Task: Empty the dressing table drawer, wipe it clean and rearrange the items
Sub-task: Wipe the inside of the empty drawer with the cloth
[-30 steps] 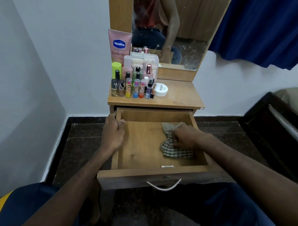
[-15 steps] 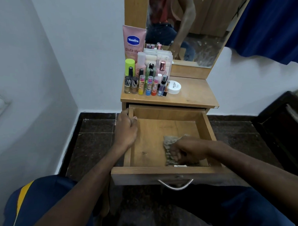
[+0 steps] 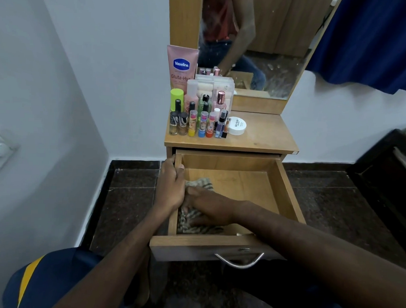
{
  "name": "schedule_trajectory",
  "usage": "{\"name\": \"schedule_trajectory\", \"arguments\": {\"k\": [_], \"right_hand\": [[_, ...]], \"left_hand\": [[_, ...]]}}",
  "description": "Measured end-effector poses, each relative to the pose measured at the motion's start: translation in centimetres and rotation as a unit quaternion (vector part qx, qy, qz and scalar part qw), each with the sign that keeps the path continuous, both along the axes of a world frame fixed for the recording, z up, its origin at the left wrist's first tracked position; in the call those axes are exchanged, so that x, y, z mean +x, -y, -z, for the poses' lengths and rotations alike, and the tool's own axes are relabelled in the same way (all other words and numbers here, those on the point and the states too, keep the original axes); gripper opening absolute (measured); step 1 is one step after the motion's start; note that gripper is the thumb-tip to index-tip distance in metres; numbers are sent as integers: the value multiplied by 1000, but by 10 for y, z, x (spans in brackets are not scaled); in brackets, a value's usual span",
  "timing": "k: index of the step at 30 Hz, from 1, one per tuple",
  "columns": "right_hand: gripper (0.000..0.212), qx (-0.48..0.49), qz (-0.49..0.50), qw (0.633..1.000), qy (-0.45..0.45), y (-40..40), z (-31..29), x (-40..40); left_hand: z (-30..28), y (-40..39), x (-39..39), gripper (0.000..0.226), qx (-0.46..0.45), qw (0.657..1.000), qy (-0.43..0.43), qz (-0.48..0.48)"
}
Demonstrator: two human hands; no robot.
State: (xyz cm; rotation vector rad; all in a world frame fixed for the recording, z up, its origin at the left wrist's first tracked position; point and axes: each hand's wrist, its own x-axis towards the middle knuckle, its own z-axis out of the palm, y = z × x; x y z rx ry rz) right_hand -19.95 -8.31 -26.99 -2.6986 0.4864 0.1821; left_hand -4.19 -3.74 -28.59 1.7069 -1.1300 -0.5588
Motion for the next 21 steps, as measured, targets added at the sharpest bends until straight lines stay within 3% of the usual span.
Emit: {"name": "schedule_trajectory", "arguments": {"k": [3,5,8,13,17,21], "right_hand": [[85,-27,103,994,2,8,0,4],[100,-40,132,990,-14,16,-5,8],[85,-81,117,989,-41,16,-14,15],[65,-126,176,976,-5,8,-20,9],[80,-80,93,992,3,3,-1,5],[85,-112,114,987,-34,14,1,9]], "left_hand": [[1,0,-1,34,1,1000,6,0],[1,0,0,34,1,1000,4,4],[0,-1,0,37,2,1000,4,4],[-2,-1,0,39,1,1000,-1,0],[0,0,0,40,3,1000,3,4],[-1,0,0,40,9,1000,9,1]]}}
